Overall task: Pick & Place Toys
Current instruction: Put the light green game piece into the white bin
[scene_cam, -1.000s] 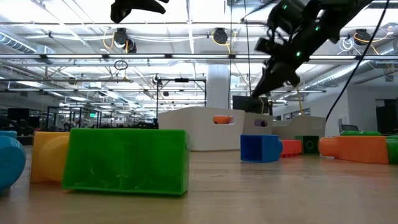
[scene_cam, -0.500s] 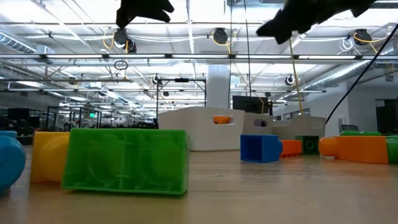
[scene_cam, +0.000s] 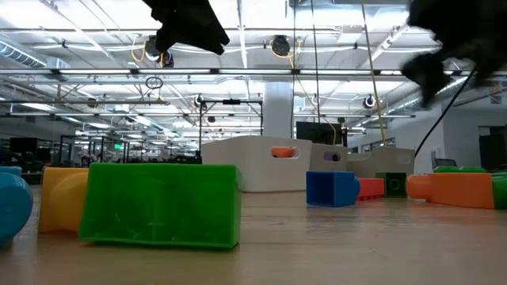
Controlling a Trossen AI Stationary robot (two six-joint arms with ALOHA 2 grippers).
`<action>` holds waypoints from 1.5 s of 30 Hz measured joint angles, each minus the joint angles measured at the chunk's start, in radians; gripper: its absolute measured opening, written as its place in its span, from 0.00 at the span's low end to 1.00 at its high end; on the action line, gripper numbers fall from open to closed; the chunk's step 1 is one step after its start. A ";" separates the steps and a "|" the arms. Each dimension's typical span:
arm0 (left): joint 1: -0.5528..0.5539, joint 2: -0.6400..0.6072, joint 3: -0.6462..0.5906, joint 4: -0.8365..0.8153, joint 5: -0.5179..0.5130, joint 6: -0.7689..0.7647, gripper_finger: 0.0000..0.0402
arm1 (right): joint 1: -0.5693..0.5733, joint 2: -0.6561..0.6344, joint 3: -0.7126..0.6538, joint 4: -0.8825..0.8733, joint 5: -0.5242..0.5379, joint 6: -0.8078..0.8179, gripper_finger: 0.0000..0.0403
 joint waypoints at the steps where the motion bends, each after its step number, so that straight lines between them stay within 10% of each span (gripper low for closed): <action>1: 0.001 0.000 0.000 0.004 -0.004 0.000 0.28 | 0.027 0.004 -0.003 -0.056 0.000 0.048 0.76; 19: 0.046 0.004 0.000 0.062 -0.013 -0.006 0.28 | 0.352 0.002 -0.441 0.335 0.057 0.214 0.53; 30: 0.047 0.004 0.000 0.062 -0.013 -0.015 0.28 | 0.371 0.002 -0.443 0.295 0.155 0.281 0.20; 45: 0.047 0.004 0.000 0.082 -0.012 -0.026 0.28 | 0.368 -0.016 -0.212 0.382 0.347 0.120 0.22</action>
